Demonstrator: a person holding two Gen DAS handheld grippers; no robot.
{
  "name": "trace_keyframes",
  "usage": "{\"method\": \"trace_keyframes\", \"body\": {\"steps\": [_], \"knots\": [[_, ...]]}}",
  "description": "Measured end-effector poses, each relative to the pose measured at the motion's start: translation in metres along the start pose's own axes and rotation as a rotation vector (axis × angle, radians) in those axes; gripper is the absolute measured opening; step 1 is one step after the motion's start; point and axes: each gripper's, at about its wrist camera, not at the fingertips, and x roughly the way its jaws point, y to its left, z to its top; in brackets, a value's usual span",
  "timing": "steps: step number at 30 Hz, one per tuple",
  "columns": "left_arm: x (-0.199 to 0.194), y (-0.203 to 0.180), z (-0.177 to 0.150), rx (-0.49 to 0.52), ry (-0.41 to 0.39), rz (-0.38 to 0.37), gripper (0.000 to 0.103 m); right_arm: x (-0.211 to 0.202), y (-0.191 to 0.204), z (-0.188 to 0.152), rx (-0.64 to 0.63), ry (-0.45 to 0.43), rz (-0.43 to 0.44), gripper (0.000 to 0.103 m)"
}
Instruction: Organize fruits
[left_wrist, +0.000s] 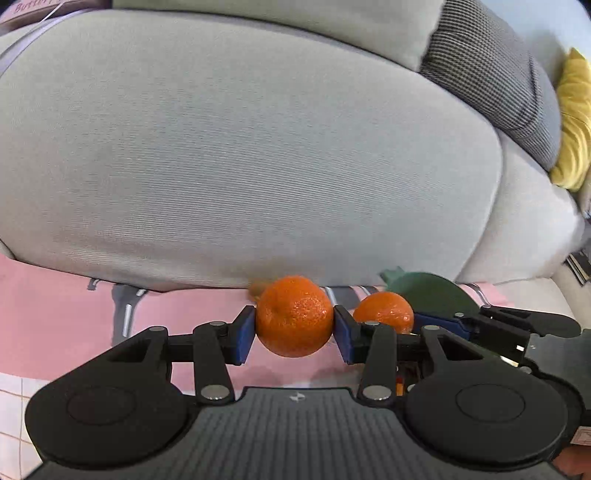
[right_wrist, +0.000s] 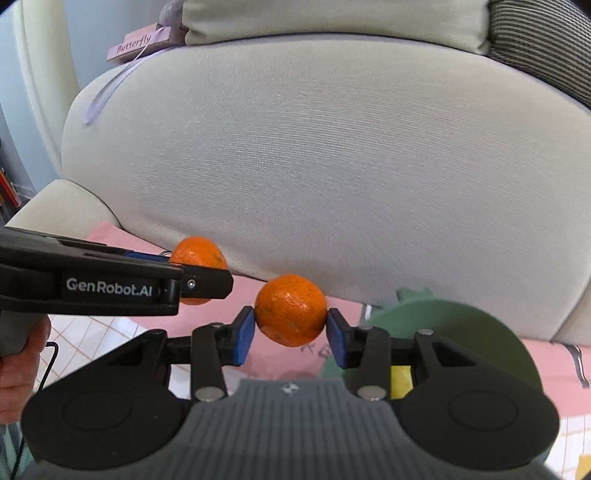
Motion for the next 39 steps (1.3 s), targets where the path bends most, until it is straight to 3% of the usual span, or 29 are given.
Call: {"method": "trace_keyframes", "body": {"steps": [9,21,39], "knots": [[-0.014,-0.04,-0.004,0.062,0.003,-0.05,0.05,-0.031,-0.021,-0.014,0.045,-0.012,-0.059,0.04],[-0.006,-0.097,-0.008,0.159,0.029,-0.11,0.05,-0.06,-0.059,-0.039,0.064,-0.04,-0.099,0.04],[0.035,-0.121,-0.015,0.209,0.126,-0.087,0.05,-0.046,-0.092,-0.065,0.064,-0.032,-0.095,0.04]]}}
